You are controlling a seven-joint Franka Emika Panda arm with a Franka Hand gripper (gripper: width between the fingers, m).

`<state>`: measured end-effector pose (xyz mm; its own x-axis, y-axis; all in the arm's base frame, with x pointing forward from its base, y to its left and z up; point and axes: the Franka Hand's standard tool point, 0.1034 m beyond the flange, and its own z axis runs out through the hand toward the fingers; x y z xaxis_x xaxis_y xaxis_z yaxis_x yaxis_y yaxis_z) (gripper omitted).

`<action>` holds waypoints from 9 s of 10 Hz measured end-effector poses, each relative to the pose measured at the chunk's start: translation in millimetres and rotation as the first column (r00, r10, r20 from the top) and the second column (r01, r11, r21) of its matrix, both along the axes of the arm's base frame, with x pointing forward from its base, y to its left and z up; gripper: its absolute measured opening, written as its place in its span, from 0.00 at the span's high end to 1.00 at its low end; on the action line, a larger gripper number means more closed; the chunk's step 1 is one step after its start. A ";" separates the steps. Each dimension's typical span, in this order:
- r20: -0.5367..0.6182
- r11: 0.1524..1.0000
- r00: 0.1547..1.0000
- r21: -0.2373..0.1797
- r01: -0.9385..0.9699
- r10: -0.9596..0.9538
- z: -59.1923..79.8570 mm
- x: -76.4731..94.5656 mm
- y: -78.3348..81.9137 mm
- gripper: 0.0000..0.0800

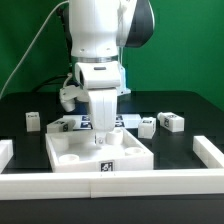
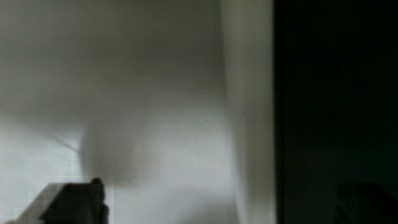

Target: Assemble one leg

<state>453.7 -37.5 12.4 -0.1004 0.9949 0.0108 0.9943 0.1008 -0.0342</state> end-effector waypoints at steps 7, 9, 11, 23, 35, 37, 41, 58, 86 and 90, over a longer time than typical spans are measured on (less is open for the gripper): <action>0.006 0.999 0.999 -0.001 0.041 -0.041 0.6 1.5 1.1 0.93; 0.006 0.999 0.999 -0.001 0.041 -0.041 0.6 1.6 1.0 0.93; 0.006 0.999 0.999 -0.001 0.041 -0.041 0.6 1.6 1.0 0.93; 0.012 0.991 0.992 0.040 0.128 -0.128 0.6 36.2 109.7 0.93; -0.003 0.991 0.992 0.041 0.126 -0.126 1.5 36.8 118.9 0.21; -0.003 0.991 0.992 0.041 0.126 -0.126 1.5 36.8 118.7 0.19; 0.027 0.965 0.965 0.026 0.261 -0.262 35.8 19.7 128.7 0.19; -0.027 0.208 0.208 0.007 0.978 -0.978 36.5 -42.3 190.3 0.19; -0.018 0.135 0.234 -0.859 0.494 -0.972 41.1 -74.3 200.8 0.64; -0.008 0.127 0.225 -0.844 0.521 -0.974 92.9 -64.9 194.9 0.63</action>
Offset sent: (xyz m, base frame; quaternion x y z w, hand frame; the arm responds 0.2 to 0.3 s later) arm 0.0000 0.0000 0.0000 0.0000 0.0000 0.0000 1.0000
